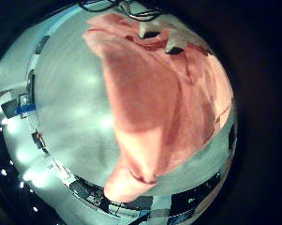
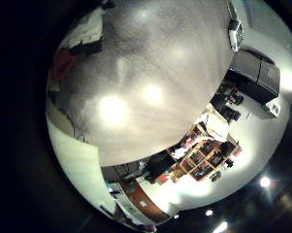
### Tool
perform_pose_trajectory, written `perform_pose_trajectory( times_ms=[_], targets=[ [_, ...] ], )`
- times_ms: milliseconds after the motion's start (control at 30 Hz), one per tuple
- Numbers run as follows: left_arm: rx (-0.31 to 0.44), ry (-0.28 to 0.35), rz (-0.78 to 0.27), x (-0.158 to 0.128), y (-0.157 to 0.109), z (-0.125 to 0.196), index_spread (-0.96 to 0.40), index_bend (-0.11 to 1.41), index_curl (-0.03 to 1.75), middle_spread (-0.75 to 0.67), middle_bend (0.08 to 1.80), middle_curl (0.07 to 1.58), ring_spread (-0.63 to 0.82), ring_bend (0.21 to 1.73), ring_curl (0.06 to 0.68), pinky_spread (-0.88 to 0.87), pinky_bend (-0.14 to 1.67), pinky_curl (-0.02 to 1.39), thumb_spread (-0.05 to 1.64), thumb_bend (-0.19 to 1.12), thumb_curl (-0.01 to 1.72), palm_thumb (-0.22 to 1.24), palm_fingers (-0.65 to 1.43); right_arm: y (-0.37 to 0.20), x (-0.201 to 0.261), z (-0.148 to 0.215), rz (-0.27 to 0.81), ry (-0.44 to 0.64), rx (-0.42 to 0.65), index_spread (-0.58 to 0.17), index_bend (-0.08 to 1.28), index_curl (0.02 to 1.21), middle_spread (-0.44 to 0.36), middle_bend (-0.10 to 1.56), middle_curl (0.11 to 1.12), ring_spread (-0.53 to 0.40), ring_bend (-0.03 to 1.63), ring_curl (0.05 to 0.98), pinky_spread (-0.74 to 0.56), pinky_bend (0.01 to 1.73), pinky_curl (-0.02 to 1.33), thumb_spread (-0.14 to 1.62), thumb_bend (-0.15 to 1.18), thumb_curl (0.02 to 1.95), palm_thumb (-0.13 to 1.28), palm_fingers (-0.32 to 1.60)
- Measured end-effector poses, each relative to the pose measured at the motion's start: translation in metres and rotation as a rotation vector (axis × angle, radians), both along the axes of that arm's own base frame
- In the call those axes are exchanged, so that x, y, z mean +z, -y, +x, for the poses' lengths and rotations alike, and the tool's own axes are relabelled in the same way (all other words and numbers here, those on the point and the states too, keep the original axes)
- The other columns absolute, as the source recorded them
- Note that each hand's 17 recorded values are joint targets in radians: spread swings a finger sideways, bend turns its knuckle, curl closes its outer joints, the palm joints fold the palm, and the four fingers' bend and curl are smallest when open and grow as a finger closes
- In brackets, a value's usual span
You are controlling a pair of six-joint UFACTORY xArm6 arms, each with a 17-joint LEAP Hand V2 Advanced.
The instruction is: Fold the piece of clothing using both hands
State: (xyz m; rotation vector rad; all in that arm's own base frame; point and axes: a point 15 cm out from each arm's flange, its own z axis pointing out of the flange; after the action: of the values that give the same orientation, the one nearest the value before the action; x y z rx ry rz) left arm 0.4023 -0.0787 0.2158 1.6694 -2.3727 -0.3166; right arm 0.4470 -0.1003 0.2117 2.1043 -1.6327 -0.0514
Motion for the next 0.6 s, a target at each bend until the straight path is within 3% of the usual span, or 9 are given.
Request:
perform_pose_trajectory(
  times_ms=[267,600],
  targets=[
    [-0.022,-0.012,-0.006,-0.005,0.011,-0.01,-0.02,0.19,0.44,0.19,0.18,0.33,0.37,0.58,0.209,0.34,0.28,0.36,1.18,-0.02,0.37,0.56,0.21,0.026,0.013,0.002,0.017,0.113,-0.041,-0.293,1.05,0.77,-0.155,1.26,0.78,-0.216,1.36,0.634,-0.23,1.37,0.64,0.93,0.01,0.69,1.08,1.12],
    [-0.004,0.012,-0.009,0.004,0.002,-0.008,-0.02,0.19,0.44,0.19,0.18,0.33,0.37,0.58,0.212,0.34,0.28,0.36,1.18,-0.02,0.37,0.56,0.21,0.018,0.072,0.007,0.067,0.366,-0.026,-0.276,1.07,0.79,-0.133,1.3,0.79,-0.213,1.38,0.674,-0.21,1.36,0.7,0.95,0.0,0.78,1.08,1.1]
  ],
)
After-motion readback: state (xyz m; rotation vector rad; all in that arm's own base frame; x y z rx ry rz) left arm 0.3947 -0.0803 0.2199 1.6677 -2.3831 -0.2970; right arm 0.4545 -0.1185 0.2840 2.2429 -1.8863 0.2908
